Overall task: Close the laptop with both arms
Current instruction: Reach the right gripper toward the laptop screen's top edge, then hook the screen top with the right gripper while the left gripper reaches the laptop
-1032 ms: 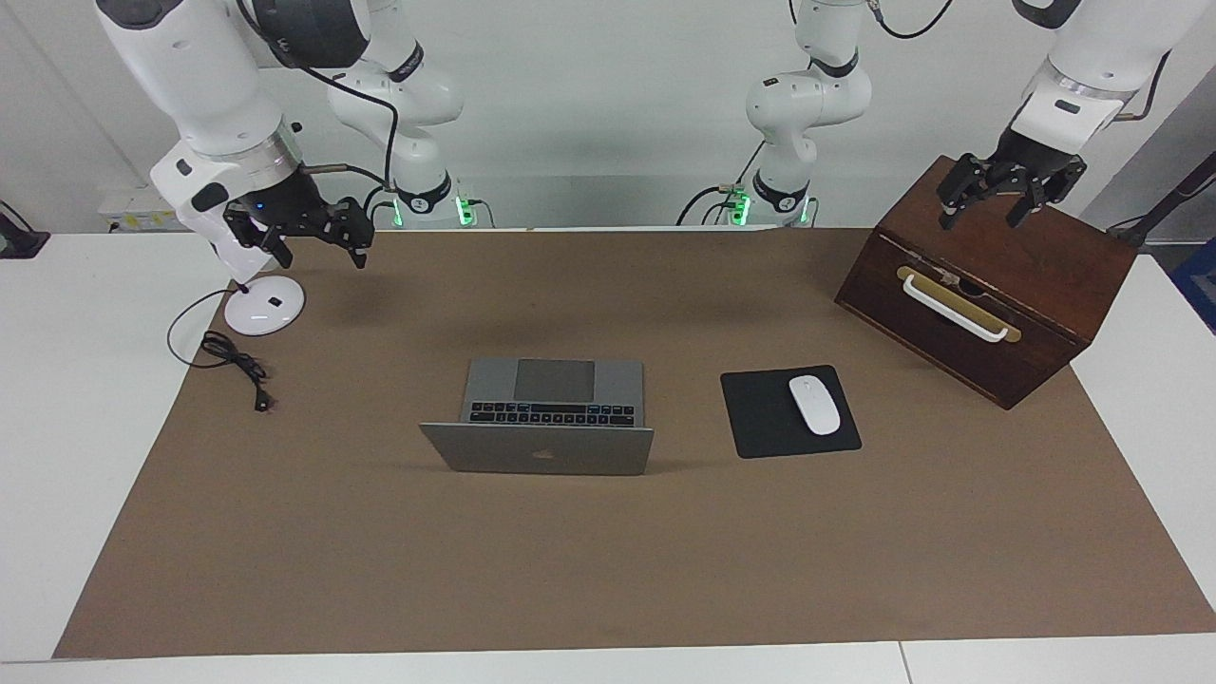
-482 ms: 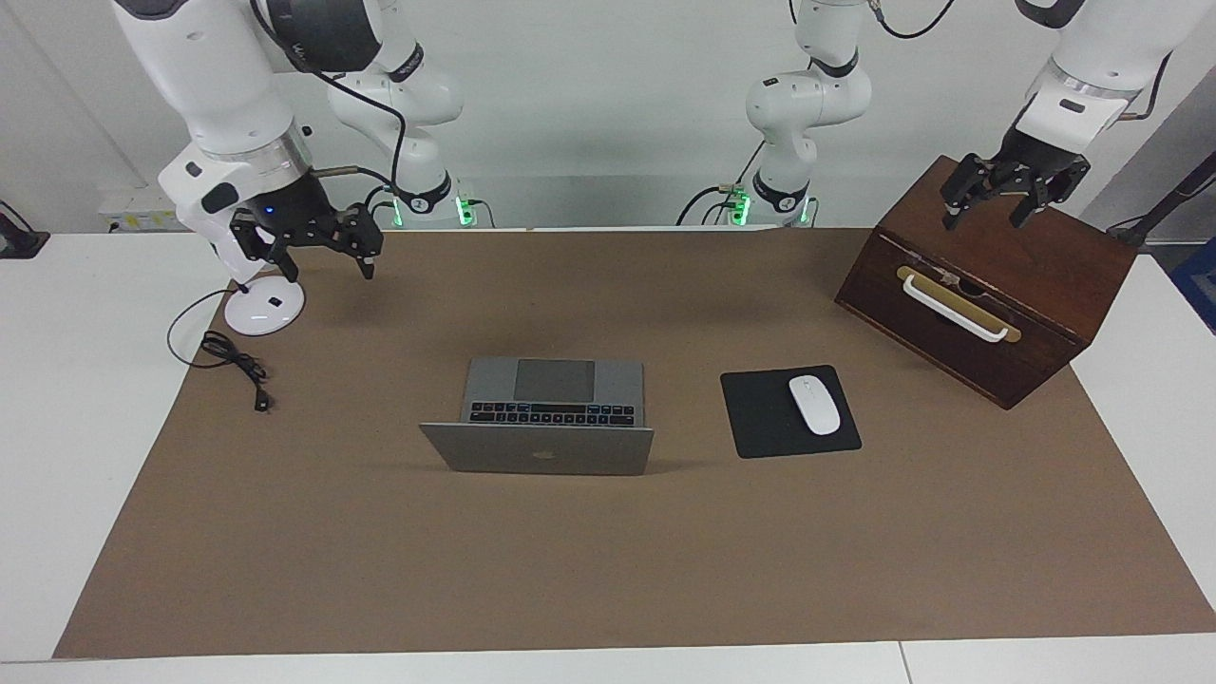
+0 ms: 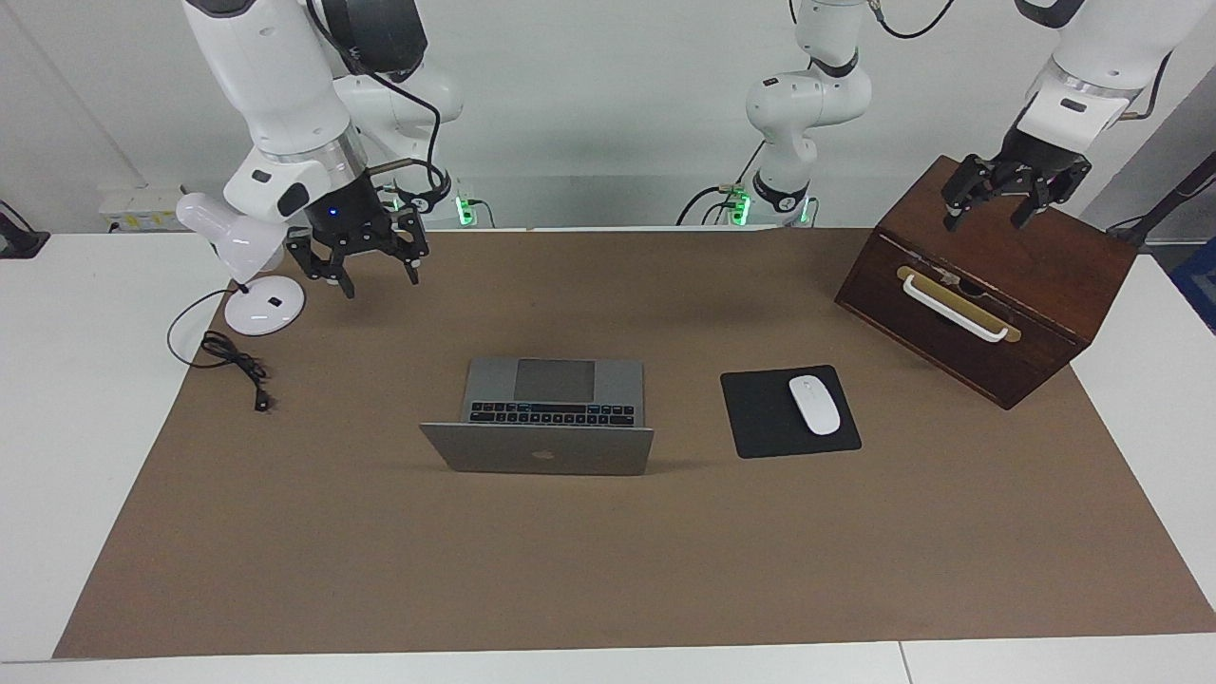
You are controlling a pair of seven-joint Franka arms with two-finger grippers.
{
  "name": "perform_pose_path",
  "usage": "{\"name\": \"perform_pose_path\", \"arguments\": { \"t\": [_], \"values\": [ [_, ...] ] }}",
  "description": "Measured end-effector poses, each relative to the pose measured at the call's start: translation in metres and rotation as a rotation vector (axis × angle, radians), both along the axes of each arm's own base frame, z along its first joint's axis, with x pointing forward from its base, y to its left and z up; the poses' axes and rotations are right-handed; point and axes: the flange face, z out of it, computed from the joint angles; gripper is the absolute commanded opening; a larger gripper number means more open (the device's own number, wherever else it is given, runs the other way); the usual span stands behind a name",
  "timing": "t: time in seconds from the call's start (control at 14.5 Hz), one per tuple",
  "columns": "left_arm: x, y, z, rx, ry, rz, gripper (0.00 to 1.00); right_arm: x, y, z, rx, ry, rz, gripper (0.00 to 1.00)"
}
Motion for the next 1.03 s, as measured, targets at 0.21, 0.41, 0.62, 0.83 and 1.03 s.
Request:
{"name": "perform_pose_path", "arguments": {
  "t": [0.21, 0.41, 0.62, 0.83, 1.03],
  "values": [
    [0.001, -0.002, 0.0, -0.001, -0.007, 0.054, 0.0, 0.005, 0.005, 0.003, 0.041, -0.039, 0.018, 0.51],
    [0.003, -0.006, 0.0, 0.0, -0.017, 0.056, 0.0, 0.017, 0.013, 0.001, 0.05, -0.126, 0.138, 0.66],
    [0.004, -0.025, 0.0, -0.002, -0.017, 0.028, 0.0, 0.034, 0.026, -0.012, 0.061, -0.188, 0.213, 0.53],
    [0.006, -0.044, -0.005, -0.016, -0.032, 0.0, 0.0, 0.05, 0.035, -0.023, 0.089, -0.225, 0.243, 0.0],
    [0.014, -0.073, -0.022, -0.07, -0.112, -0.037, 0.0, 0.067, 0.055, -0.03, 0.133, -0.264, 0.257, 0.0]
  ]
}}
